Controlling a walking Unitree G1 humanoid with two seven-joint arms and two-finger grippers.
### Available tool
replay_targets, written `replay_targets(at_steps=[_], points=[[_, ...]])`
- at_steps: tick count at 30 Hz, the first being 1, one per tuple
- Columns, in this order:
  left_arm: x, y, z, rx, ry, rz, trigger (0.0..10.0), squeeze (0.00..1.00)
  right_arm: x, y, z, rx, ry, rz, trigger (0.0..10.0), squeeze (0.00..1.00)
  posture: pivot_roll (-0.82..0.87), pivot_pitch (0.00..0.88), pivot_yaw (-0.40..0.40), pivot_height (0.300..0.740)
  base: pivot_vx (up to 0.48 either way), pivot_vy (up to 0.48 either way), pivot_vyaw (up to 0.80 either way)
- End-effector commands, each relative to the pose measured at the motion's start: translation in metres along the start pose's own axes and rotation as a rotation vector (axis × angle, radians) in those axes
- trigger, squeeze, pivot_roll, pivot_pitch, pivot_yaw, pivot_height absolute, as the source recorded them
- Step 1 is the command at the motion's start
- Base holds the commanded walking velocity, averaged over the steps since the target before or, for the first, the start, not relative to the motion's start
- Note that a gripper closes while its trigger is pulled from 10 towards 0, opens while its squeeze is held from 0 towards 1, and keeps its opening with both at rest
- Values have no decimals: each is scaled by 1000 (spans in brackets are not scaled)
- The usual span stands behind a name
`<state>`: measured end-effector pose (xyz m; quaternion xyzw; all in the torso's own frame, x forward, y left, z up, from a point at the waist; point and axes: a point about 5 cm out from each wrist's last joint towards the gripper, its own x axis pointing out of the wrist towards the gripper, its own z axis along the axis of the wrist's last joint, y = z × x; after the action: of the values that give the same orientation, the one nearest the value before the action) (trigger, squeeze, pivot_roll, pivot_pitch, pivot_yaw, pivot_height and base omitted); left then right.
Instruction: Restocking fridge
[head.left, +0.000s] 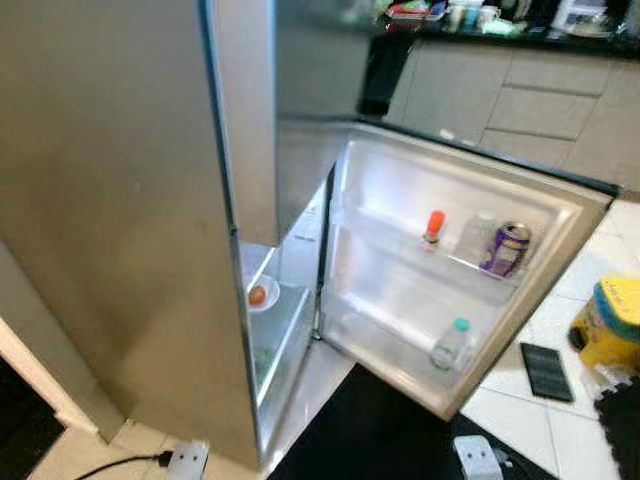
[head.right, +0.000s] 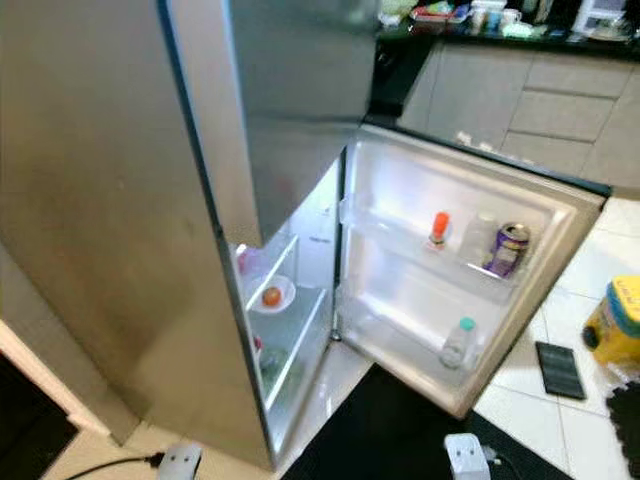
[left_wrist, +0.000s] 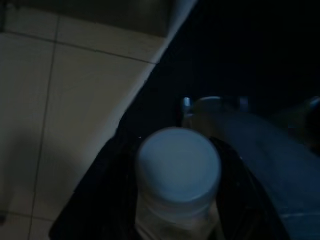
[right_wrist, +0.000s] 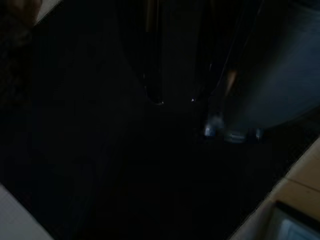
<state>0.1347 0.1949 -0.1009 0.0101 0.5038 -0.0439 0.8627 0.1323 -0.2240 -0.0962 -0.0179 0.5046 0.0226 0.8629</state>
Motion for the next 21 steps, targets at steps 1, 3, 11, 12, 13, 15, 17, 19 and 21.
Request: replay_targets(at_steps=[1,3,11,12,13,15,17,19,21], points=[[1,-4,1,-3,1,-22,10000,0,-1,-3,0,-17,8,-6,10000,0,40,0,-27,740,0,-420,0],[1,-4,1,-1,0,-22,10000,0,-1,-4,0,-24,9,-5,10000,0,40,0,-27,740,0,-420,0],[1,-6,0,1,2,-25,10000,0,-1,-7,2,-29,9,-11,10000,0,37,0,-37,740,0,-419,0],[1,-7,0,1,3,-26,10000,0,-1,-7,3,-28,9,-12,10000,0,37,0,-37,740,0,-416,0],[1,-7,0,1,3,-26,10000,0,-1,-7,3,-28,9,-12,10000,0,37,0,-37,740,0,-416,0],[1,-7,1,2,1,-26,10000,0,-1,-8,3,-30,9,-14,10000,0,36,0,-36,740,0,-416,0],[2,-7,1,4,-2,-17,10000,0,-1,-8,3,-30,9,-15,10000,0,36,0,-36,740,0,-208,0],[2,-5,3,8,-10,7,10000,0,-1,-8,3,-30,10,-15,10000,0,34,0,-36,740,0,0,0],[2,-4,4,11,-14,25,10000,0,-1,-8,3,-30,10,-15,10000,0,34,0,-36,740,0,0,0]])
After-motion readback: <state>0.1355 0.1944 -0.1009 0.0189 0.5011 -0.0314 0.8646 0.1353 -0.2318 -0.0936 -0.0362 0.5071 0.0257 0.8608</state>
